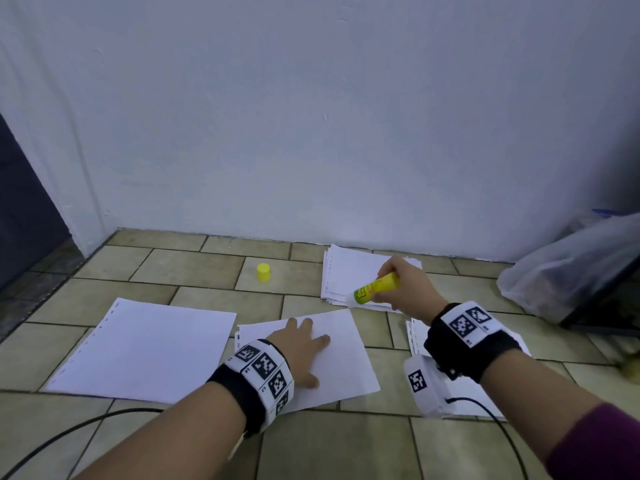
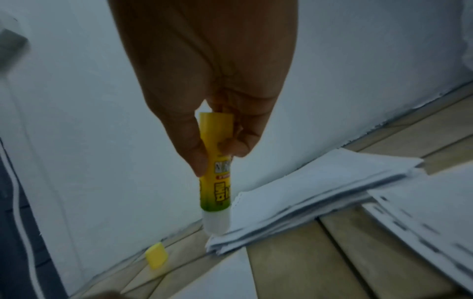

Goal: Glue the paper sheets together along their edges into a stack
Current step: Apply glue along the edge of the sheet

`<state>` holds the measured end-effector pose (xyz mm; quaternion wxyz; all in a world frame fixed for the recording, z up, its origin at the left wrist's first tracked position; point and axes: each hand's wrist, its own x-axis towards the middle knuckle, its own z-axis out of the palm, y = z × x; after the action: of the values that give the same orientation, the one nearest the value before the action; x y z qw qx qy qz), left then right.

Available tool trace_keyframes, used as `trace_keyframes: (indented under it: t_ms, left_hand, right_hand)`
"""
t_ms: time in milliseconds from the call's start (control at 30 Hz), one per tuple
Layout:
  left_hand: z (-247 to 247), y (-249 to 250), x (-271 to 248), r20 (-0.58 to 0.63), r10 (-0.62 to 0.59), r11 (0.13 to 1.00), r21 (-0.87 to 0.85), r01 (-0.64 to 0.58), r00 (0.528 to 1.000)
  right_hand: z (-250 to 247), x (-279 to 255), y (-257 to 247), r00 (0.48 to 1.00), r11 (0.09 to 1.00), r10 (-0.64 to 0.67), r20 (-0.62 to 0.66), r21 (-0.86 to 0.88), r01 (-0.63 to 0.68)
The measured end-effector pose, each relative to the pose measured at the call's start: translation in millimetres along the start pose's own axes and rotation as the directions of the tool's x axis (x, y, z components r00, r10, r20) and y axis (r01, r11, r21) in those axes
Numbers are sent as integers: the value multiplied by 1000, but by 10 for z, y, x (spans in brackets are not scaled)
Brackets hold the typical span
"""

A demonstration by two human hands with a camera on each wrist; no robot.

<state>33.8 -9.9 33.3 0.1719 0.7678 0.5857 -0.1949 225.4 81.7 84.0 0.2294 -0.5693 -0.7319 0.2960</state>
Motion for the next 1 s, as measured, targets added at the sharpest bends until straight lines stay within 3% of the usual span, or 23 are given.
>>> trace_keyframes:
  t_ms: [133,367,733,1000]
  left_hand:
    - [21,-8,17,-23,-2,999,-41,1,1000]
    - [58,-21,16,-42,-13,999,-47,11,999]
    - [22,-21,12,-44,-12,1000,4,12,999]
    - [-97,-20,-70,-11,19,987,162,-17,1000]
  right_hand:
    - [192,-74,-28,994,995,-102,-39,-6,102]
    - [484,-50,-59,998,994,-64,-22,-95,62]
    - [299,-434,-74,978,952,-108,176,-265,152]
    - [159,-768,62,955,919,-116,273,-335,207]
